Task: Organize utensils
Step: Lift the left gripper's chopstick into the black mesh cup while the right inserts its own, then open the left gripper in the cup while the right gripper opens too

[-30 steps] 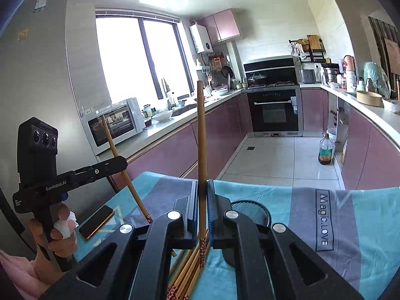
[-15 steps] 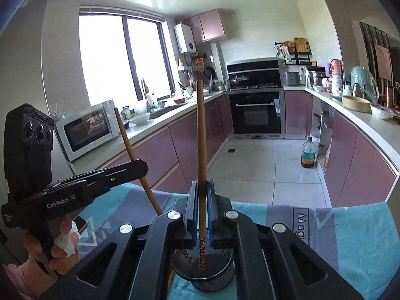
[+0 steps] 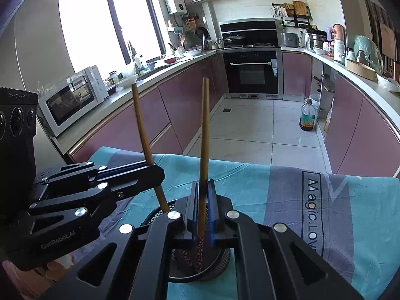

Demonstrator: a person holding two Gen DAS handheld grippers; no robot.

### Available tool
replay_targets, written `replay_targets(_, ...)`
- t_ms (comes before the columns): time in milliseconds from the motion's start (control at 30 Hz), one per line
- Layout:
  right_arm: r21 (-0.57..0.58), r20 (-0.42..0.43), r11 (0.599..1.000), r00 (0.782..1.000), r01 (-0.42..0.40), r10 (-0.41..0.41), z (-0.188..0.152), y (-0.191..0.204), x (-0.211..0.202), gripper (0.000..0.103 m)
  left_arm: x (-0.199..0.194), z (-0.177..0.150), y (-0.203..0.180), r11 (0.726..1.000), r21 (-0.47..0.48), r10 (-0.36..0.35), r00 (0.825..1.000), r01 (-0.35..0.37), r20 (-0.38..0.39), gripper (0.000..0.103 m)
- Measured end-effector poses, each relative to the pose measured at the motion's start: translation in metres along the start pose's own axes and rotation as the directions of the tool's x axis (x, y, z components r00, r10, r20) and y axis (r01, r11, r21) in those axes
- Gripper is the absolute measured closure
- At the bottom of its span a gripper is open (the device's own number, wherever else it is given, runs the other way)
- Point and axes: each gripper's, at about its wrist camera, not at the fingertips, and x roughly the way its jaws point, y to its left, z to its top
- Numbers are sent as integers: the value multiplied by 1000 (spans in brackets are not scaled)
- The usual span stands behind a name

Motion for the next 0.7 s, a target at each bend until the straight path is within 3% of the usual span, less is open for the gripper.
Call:
replay_targets(100, 8, 14, 1000, 1000, 10, -10, 0, 1, -3, 95, 9, -2, 6, 1000, -2, 12, 1000, -12, -2, 90)
replay_targets(233, 3, 49, 1000, 999, 22, -22, 0, 0, -10, 86, 7, -9, 11, 999, -6, 32, 999, -32, 14, 86)
replay_targets(300, 6, 65, 1000, 998, 17, -17, -2, 0, -16, 82, 0, -14, 14, 998, -12, 55, 998, -54, 40, 73)
replay_targets(367, -2, 84, 1000, 996, 9, -9, -4, 2, -23, 81, -10, -20, 18, 998, -13, 68, 996, -67, 65, 71)
replay_targets(467, -22, 116, 1000, 993, -19, 21, -9, 9, -39, 76, -28, -29, 23, 996, -15, 91, 990, -90, 104, 67)
replay_targets(567, -53, 148, 997, 987, -56, 63, -17, 19, -55, 69, -50, -42, 26, 993, -10, 118, 982, -118, 145, 58)
replay_targets(700, -120, 143, 987, 982, -105, 121, -34, 39, -68, 61, -70, -64, 33, 987, -2, 162, 977, -163, 141, 55)
